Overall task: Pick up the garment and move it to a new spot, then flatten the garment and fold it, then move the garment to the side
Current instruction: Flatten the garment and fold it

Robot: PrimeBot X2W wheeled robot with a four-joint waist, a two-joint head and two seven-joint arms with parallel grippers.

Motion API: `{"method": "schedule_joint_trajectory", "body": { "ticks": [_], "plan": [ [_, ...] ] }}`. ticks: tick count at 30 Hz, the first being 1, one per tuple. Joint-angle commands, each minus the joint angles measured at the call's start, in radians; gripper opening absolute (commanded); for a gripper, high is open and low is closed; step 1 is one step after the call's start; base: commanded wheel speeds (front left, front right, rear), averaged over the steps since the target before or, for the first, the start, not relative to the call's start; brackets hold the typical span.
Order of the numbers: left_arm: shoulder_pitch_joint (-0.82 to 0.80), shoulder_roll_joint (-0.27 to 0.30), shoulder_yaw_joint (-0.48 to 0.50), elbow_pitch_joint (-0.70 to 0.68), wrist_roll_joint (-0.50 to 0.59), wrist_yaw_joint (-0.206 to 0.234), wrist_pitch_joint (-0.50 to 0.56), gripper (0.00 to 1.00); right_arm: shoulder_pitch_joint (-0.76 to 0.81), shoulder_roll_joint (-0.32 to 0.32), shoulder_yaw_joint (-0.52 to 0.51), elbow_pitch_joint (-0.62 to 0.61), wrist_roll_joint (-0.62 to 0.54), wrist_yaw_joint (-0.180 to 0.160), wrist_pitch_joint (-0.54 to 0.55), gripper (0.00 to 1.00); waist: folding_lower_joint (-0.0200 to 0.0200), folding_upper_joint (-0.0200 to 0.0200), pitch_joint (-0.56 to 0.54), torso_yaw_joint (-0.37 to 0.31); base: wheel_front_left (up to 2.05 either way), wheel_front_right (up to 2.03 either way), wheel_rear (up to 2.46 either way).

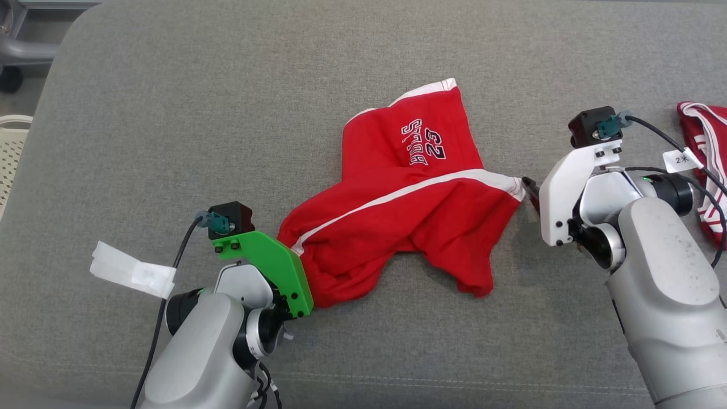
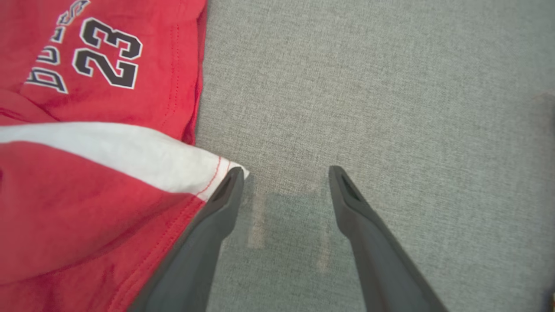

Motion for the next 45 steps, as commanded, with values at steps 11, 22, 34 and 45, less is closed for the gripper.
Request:
{"method": "schedule_joint_trajectory", "body": {
  "ticks": [11, 22, 34, 45],
  "plan": [
    [-0.007, 0.02, -0.002, -0.015, 0.003, 0.011, -0.007, 0.0, 0.019, 0.033, 0.009, 0.03, 0.042, 0.0, 0.004, 1.0, -0.0001, -0.0001, 0.008, 0.006, 0.0, 0.0, 0.0],
    [-0.049, 0.022, -0.008, -0.018, 0.015, 0.009, -0.019, 0.0, -0.047, 0.073, -0.001, 0.084, 0.049, 0.0, -0.059, 1.0, -0.0001, -0.0001, 0.058, 0.018, 0.0, 0.0, 0.0],
    [-0.054, 0.024, -0.009, -0.003, 0.013, 0.003, -0.041, 0.0, -0.058, 0.07, 0.032, 0.14, 0.039, -0.001, -0.077, 0.0, -0.0001, -0.0001, 0.055, 0.015, 0.0, 0.0, 0.0],
    [-0.094, 0.034, 0.046, -0.005, -0.012, -0.018, -0.126, 0.0, -0.074, 0.039, 0.05, 0.11, 0.026, -0.001, -0.15, 0.0, -0.0001, -0.0001, -0.073, -0.024, 0.0, 0.0, 0.0]
  ]
}}
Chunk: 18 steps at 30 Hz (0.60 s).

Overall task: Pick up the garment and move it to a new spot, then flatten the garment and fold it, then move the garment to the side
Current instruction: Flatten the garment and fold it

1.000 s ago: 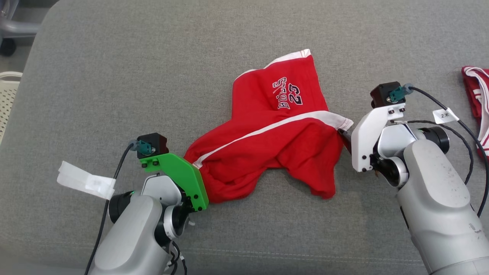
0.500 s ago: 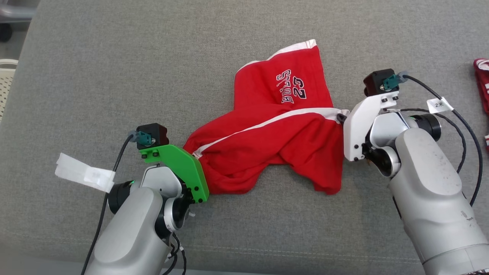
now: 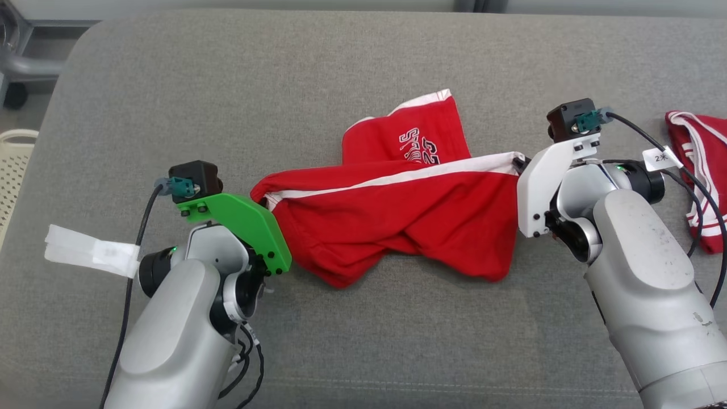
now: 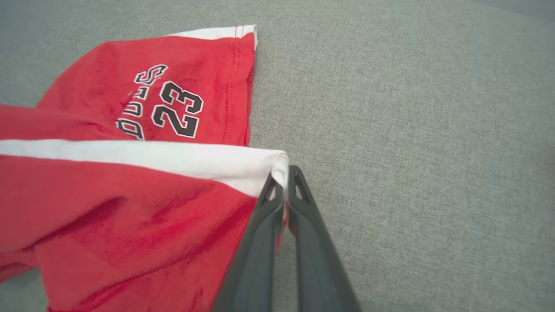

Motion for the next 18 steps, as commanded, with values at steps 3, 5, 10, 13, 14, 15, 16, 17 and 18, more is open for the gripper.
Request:
{"method": "schedule_joint_trajectory", "body": {
  "ticks": [3, 5, 10, 13, 14, 15, 16, 17, 18],
  "plan": [
    [-0.029, 0.021, 0.018, 0.006, -0.02, -0.01, 0.004, 0.0, -0.005, -0.015, 0.028, -0.01, 0.001, -0.001, -0.022, 0.0, 0.0, 0.0, -0.1, -0.043, 0.0, 0.0, 0.0],
    [-0.035, 0.024, 0.03, 0.003, -0.036, -0.017, 0.007, 0.0, -0.003, -0.025, 0.042, -0.02, 0.006, -0.001, -0.035, 0.0, 0.0, 0.0, -0.135, -0.056, 0.0, 0.0, 0.0],
    [-0.057, 0.038, 0.062, -0.007, -0.083, -0.037, 0.047, 0.0, -0.014, -0.052, 0.097, -0.051, 0.036, -0.001, -0.047, 0.0, 0.0, 0.0, -0.205, -0.096, 0.0, 0.0, 0.0],
    [-0.078, 0.047, 0.078, -0.017, -0.106, -0.045, 0.079, 0.0, -0.032, -0.077, 0.143, -0.076, 0.063, -0.001, -0.045, 0.0, 0.0, 0.0, -0.22, -0.118, 0.0, 0.0, 0.0],
    [-0.087, 0.051, 0.082, -0.019, -0.114, -0.048, 0.091, 0.0, -0.039, -0.086, 0.16, -0.084, 0.07, -0.001, -0.042, 0.0, 0.0, 0.0, -0.22, -0.125, 0.0, 0.0, 0.0],
    [-0.096, 0.055, 0.085, -0.021, -0.12, -0.05, 0.101, 0.0, -0.048, -0.092, 0.176, -0.093, 0.082, -0.001, -0.04, 0.0, 0.0, 0.0, -0.22, -0.131, 0.0, 0.0, 0.0],
    [-0.107, 0.059, 0.087, -0.023, -0.124, -0.051, 0.112, 0.0, -0.06, -0.098, 0.185, -0.101, 0.093, -0.001, -0.041, 0.0, 0.0, 0.0, -0.217, -0.138, 0.0, 0.0, 0.0],
    [-0.119, 0.064, 0.09, -0.025, -0.127, -0.049, 0.121, 0.0, -0.07, -0.105, 0.201, -0.108, 0.103, -0.001, -0.036, 0.0, 0.0, 0.0, -0.212, -0.144, 0.0, 0.0, 0.0],
    [-0.131, 0.068, 0.093, -0.025, -0.13, -0.048, 0.13, 0.0, -0.082, -0.112, 0.215, -0.114, 0.115, -0.001, -0.035, 0.0, 0.0, 0.0, -0.205, -0.148, 0.0, 0.0, 0.0]
  ]
}}
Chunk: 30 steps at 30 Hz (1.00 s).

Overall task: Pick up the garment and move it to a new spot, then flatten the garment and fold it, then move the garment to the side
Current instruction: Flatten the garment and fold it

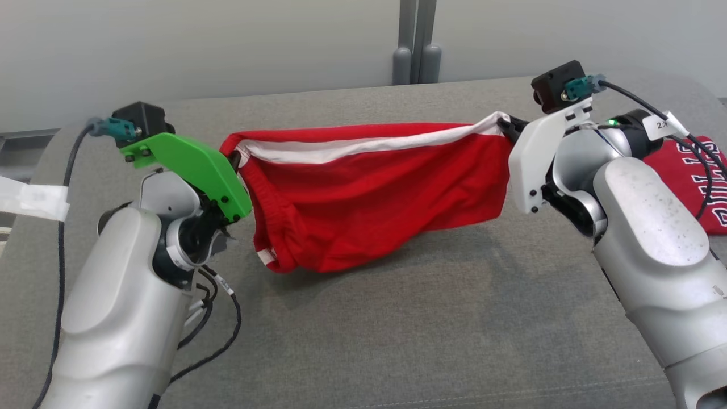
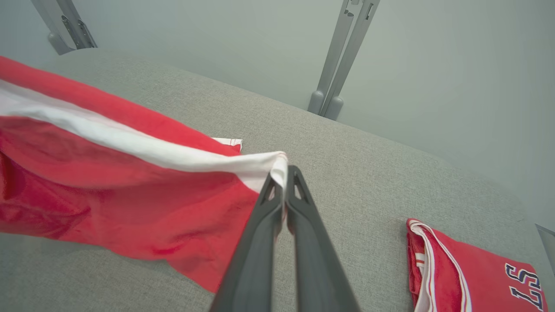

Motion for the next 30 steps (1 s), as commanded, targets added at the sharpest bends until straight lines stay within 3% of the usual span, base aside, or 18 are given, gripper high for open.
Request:
{"method": "schedule_joint_trajectory", "body": {
  "ticks": [1, 10, 14, 16, 22, 30],
  "plan": [
    [-0.037, 0.015, 0.009, -0.003, -0.01, -0.001, 0.012, 0.0, -0.03, -0.014, 0.021, -0.011, 0.024, -0.001, 0.001, 0.0, 0.0, 0.0, 0.003, -0.037, 0.0, 0.0, 0.0],
    [-0.253, 0.064, 0.068, -0.005, -0.011, 0.007, 0.042, 0.0, -0.273, -0.066, 0.155, 0.014, 0.07, -0.002, -0.086, 0.0, 0.0, 0.0, 0.208, -0.067, 0.0, 0.0, 0.0],
    [-0.393, 0.07, 0.09, 0.001, 0.006, -0.019, -0.005, 0.0, -0.429, -0.079, 0.18, 0.077, 0.056, -0.002, -0.162, 0.0, 0.0, 0.0, 0.313, -0.068, 0.0, 0.0, 0.0],
    [-0.465, 0.044, 0.104, 0.003, -0.003, -0.043, -0.05, 0.0, -0.513, -0.09, 0.19, 0.113, 0.021, -0.002, -0.21, 0.0, 0.0, 0.0, 0.367, -0.066, 0.0, 0.0, 0.0],
    [-0.667, 0.013, 0.136, 0.048, 0.004, -0.109, -0.179, 0.0, -0.742, -0.074, 0.12, 0.231, -0.1, -0.002, -0.385, 0.0, 0.0, 0.0, 0.487, -0.066, 0.0, 0.0, 0.0],
    [-0.844, -0.007, 0.189, 0.102, 0.003, -0.173, -0.341, 0.0, -0.929, -0.038, -0.043, 0.35, -0.299, -0.002, -0.567, 0.0, 0.0, 0.0, 0.531, -0.058, 0.0, 0.0, 0.0]
  ]
}}
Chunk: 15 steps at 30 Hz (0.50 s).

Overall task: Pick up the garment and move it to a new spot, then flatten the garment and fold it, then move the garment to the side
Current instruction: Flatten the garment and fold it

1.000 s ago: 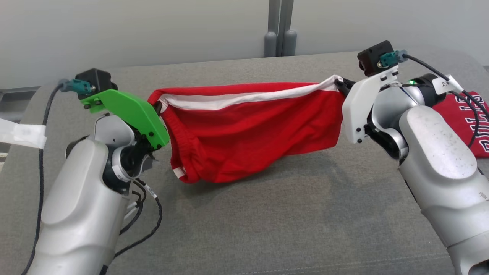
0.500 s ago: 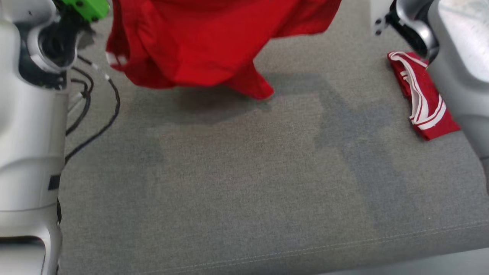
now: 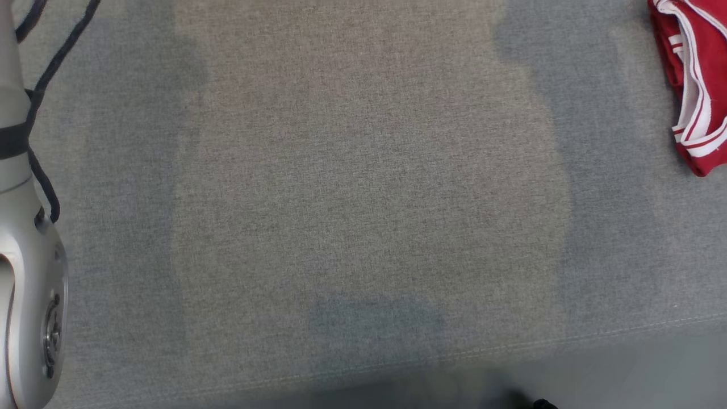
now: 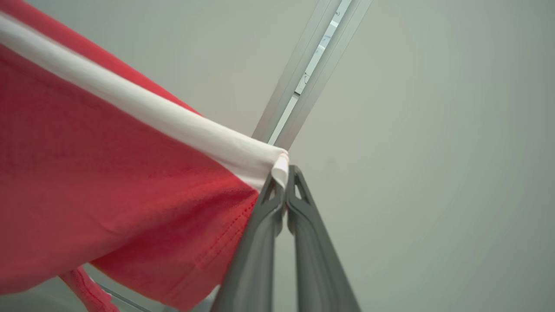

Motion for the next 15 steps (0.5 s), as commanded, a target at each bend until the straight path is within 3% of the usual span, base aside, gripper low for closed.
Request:
{"method": "schedule_joint_trajectory", "body": {
  "ticks": [1, 7, 15],
  "plan": [
    [-0.016, 0.002, 0.012, 0.008, -0.006, -0.017, -0.021, 0.0, -0.016, 0.002, -0.015, 0.012, -0.03, -0.002, -0.019, 0.0, -0.0002, 0.0, 0.045, 0.007, 0.0, 0.0, 0.0],
    [0.045, 0.009, -0.023, 0.063, 0.008, -0.098, -0.066, 0.0, 0.0, 0.024, 0.031, 0.074, -0.098, -0.002, -0.051, 0.0, -0.0002, 0.0, 0.066, 0.013, 0.0, 0.0, 0.0],
    [0.286, 0.034, -0.113, 0.091, 0.059, -0.164, -0.106, 0.0, 0.154, -0.008, 0.293, 0.1, -0.015, -0.002, -0.098, 0.0, -0.0002, 0.0, 0.012, 0.022, 0.0, 0.0, 0.0]
  ]
}}
